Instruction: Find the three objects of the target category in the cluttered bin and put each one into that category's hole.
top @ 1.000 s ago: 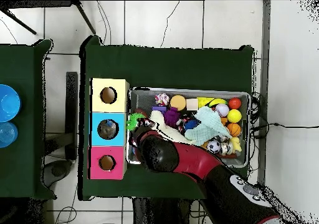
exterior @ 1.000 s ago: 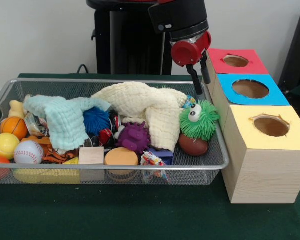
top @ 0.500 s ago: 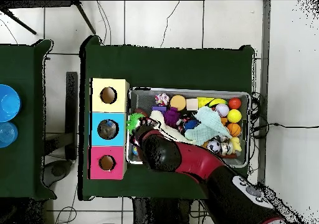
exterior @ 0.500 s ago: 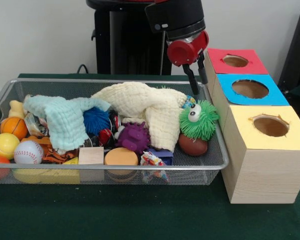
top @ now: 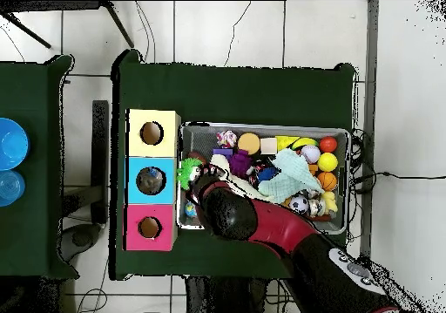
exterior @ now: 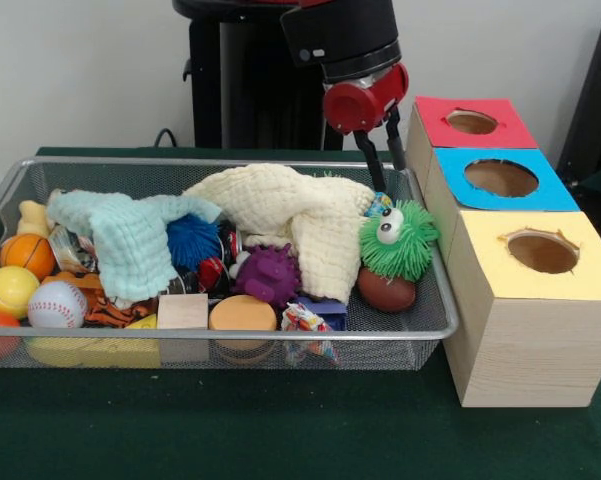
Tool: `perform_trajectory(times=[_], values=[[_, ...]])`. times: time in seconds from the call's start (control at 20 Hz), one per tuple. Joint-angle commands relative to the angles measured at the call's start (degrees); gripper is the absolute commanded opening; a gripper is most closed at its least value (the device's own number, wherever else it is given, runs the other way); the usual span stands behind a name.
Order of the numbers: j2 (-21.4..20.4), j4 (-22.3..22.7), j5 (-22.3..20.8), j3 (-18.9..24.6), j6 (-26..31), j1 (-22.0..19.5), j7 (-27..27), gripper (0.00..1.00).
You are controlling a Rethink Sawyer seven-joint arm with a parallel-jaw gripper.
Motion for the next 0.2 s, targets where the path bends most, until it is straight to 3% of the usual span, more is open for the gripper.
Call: perform_trajectory(times=[0.05, 0.2], values=[[-0.34, -2.57, 3.11, -4.05, 6.07, 2.09, 17.13, 1.0], [-0.25, -4.01, 2.99, -7.3, 7.54, 4.72, 16.5, 1.0]])
